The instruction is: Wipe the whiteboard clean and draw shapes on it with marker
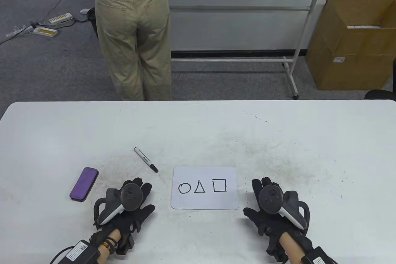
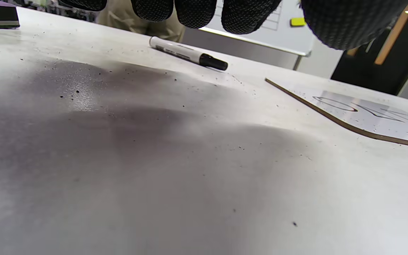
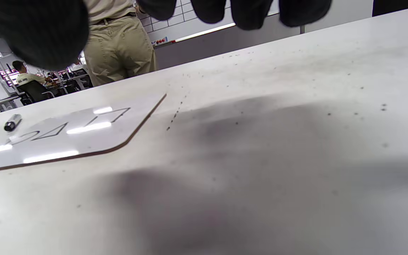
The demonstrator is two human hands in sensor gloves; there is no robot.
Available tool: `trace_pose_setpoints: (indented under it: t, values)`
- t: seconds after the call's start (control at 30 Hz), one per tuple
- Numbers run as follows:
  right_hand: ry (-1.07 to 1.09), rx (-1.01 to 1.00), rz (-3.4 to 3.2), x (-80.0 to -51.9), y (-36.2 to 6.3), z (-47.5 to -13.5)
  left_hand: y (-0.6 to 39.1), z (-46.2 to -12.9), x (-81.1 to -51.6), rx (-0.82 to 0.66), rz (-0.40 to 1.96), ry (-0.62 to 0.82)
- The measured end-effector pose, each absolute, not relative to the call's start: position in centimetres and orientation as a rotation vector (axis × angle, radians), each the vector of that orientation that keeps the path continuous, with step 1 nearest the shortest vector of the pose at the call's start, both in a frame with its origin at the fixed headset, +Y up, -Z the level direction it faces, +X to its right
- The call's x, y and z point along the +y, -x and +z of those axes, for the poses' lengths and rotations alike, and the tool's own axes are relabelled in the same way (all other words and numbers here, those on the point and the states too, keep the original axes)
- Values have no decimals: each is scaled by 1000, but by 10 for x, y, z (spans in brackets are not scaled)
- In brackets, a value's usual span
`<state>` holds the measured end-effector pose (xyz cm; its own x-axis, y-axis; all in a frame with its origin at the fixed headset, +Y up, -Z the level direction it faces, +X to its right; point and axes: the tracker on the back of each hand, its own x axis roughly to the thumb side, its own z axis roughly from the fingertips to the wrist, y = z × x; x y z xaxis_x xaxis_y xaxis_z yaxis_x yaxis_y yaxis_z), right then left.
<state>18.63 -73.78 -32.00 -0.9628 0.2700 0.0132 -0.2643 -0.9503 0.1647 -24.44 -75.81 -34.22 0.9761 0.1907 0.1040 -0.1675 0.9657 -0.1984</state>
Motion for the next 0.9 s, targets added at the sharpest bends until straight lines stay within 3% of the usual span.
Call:
trace_pose_setpoints:
  t: [0.33, 0.47, 0.67, 0.9]
  values:
    - [-33, 239, 2847, -738, -189, -320, 264, -350, -748, -40, 217, 172]
    - [-27, 235, 2839, -738, -189, -320, 307, -354, -734, 113, 278, 81]
    - [-24, 239, 2832, -738, -190, -320, 371, -357, -739, 353, 392, 47]
    - [-36, 232, 2813, -736, -191, -320, 397, -360, -753, 522, 287, 71]
